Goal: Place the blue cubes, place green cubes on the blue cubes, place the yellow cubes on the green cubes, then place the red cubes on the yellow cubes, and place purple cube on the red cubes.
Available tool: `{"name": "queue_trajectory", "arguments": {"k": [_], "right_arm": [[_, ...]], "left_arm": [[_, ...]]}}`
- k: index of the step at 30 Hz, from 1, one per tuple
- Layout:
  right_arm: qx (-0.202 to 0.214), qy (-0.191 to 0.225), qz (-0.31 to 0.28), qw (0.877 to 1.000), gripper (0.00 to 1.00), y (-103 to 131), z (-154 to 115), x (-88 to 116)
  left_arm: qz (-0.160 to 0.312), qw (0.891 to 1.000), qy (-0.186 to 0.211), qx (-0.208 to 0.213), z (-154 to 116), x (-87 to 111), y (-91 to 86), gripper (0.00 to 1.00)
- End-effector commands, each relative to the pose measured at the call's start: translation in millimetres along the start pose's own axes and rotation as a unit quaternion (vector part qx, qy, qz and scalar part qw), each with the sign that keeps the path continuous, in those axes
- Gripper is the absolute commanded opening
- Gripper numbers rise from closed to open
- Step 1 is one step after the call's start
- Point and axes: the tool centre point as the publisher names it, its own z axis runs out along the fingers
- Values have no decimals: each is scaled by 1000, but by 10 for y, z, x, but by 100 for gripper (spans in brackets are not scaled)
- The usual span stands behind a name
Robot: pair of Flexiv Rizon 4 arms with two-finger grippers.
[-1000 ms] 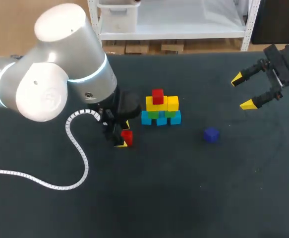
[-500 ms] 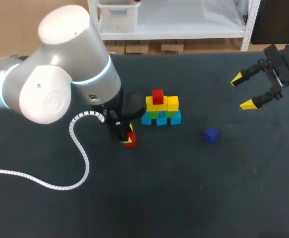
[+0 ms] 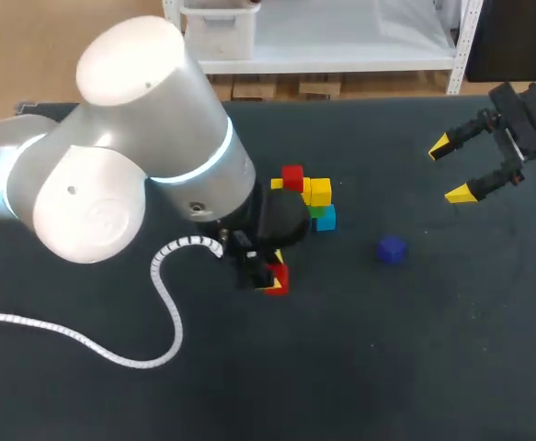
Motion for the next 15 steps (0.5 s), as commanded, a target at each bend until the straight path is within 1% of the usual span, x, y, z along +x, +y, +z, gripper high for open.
{"name": "queue_trajectory", "arguments": {"k": [1, 2, 9, 15], "right_arm": [[0, 0, 0, 1000, 100, 1, 1, 0], [0, 0, 0, 1000, 100, 1, 1, 0], [0, 0, 0, 1000, 100, 1, 1, 0], [0, 0, 0, 1000, 100, 1, 1, 0]], "left_arm": [[21, 1000, 8, 6, 67, -229, 31, 0], [30, 999, 13, 9, 94, -285, 32, 0], [82, 996, 8, 38, 269, -602, 97, 0], [99, 994, -1, 51, 418, -747, 142, 0]]}}
